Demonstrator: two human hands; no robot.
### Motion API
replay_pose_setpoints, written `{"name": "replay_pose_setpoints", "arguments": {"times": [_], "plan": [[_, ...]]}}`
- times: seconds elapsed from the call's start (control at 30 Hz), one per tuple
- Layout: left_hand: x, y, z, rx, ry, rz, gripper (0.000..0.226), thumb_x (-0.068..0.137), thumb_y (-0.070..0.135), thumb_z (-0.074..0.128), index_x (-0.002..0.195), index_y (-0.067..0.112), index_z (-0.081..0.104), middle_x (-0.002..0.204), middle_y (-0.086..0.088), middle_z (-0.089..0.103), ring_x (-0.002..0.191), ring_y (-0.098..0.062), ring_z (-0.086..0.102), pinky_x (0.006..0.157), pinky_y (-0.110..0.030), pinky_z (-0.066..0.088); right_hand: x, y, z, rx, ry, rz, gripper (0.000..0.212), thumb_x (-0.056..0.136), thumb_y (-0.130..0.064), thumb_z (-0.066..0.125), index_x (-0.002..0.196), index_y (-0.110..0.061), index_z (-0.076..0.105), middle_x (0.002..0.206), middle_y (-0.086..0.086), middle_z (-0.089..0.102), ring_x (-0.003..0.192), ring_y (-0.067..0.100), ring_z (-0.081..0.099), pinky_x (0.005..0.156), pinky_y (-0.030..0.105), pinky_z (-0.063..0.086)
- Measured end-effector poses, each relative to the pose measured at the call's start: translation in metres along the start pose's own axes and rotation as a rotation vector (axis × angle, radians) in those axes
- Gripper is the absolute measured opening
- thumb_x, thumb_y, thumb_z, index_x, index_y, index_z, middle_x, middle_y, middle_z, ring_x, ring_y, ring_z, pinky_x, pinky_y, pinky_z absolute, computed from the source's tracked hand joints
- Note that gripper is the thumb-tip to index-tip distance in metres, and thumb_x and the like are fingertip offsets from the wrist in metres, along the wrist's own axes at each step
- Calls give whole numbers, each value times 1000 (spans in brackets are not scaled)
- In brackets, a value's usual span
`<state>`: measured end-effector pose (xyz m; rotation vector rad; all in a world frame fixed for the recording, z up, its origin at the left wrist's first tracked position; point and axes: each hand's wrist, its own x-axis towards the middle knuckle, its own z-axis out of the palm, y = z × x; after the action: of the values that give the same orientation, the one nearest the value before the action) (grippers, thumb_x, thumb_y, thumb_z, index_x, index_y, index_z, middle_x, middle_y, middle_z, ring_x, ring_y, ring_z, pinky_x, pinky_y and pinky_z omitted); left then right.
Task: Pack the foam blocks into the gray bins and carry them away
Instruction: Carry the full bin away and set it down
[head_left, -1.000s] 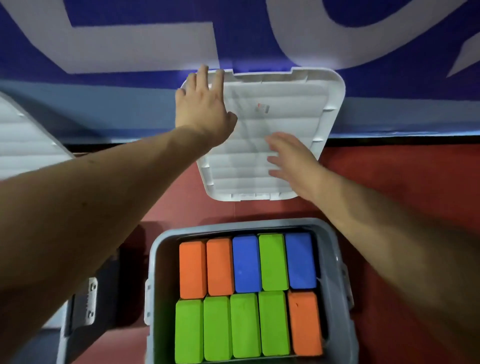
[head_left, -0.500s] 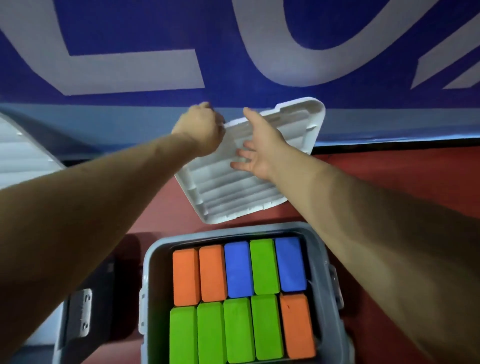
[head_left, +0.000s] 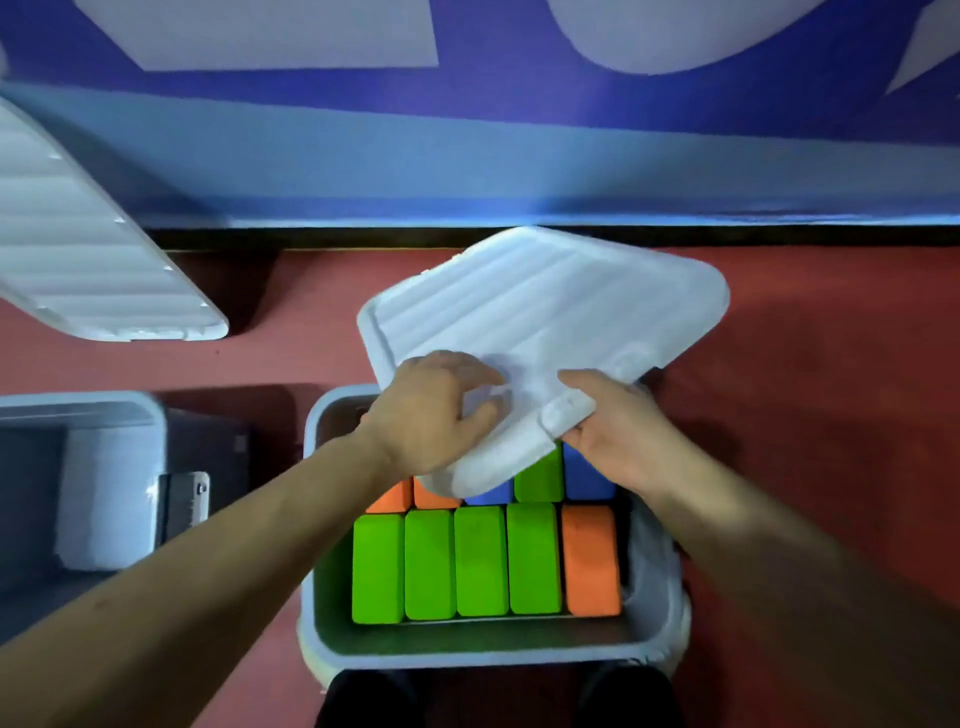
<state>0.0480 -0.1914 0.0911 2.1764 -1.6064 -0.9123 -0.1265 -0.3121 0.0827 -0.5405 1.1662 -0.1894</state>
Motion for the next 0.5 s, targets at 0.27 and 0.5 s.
{"name": "replay_pose_setpoints", "arguments": {"times": [0.27, 0.5], "plan": [[-66, -112, 42, 449, 74, -488, 68, 92, 39, 54, 153, 21, 28, 158, -10, 27, 147, -29, 20, 113, -58, 23, -19, 75, -120, -284, -46, 242, 31, 87, 10, 48, 69, -2, 71, 63, 12, 70, 53, 21, 69, 43, 22, 51], [-122, -167, 73, 78, -208, -1074, 78, 99, 42, 44, 158, 19, -3, 154, -19, 34, 135, -40, 41, 106, -53, 36, 1, 112, -178, -725, 281, -12, 48, 77, -5, 81, 119, -13, 59, 99, 9, 70, 85, 25, 69, 82, 43, 58]]}}
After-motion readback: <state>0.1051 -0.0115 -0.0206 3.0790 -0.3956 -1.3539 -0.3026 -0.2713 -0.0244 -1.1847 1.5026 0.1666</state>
